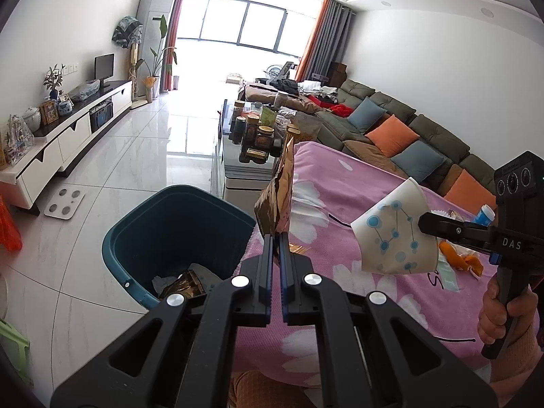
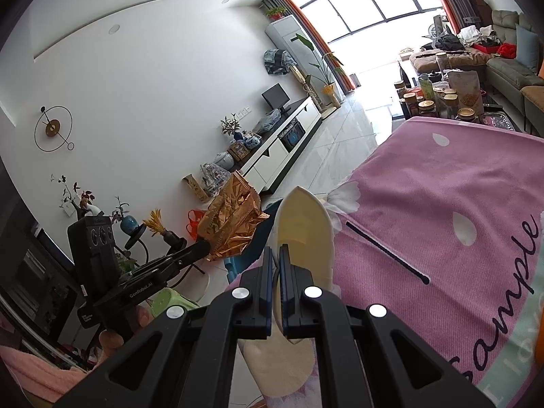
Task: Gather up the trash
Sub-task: 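Carry the brown scrap and paper cup over the teal bin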
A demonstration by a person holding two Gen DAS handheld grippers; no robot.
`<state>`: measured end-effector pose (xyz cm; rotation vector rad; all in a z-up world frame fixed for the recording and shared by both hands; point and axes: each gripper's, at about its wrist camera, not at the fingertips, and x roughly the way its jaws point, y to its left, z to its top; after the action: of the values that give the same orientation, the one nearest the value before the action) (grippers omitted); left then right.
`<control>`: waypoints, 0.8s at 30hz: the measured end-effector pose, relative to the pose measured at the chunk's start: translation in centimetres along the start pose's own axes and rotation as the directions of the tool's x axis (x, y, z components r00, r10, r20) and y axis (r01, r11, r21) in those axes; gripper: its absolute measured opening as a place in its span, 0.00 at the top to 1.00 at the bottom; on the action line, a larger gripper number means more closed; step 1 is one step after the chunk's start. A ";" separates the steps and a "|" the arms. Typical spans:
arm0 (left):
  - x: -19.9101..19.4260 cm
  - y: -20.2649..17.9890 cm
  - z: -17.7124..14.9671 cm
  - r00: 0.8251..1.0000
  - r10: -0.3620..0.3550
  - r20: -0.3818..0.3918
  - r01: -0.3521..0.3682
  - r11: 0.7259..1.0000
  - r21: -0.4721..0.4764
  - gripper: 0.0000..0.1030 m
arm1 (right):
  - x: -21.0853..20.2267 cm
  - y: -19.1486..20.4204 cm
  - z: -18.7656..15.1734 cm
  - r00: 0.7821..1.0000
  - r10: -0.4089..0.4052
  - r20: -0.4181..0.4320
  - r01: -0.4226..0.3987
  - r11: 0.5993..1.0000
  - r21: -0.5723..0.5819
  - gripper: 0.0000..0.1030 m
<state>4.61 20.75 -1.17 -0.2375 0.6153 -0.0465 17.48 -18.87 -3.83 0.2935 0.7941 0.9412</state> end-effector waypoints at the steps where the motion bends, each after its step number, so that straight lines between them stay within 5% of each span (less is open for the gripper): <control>1: 0.0 0.1 0.0 1.000 0.003 0.001 -0.003 1.000 -0.001 0.96 | 0.1 0.1 0.0 1.000 0.002 -0.001 -0.002 1.000 0.000 0.97; 24: 0.0 1.7 -0.4 0.998 0.069 -0.002 -0.069 0.997 -0.029 0.96 | 3.0 2.2 1.0 0.999 0.034 -0.038 -0.035 0.999 -0.022 0.97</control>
<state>4.31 22.32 -1.90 -0.2437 0.6250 0.0288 17.91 -15.06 -3.41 0.2709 0.8149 0.9898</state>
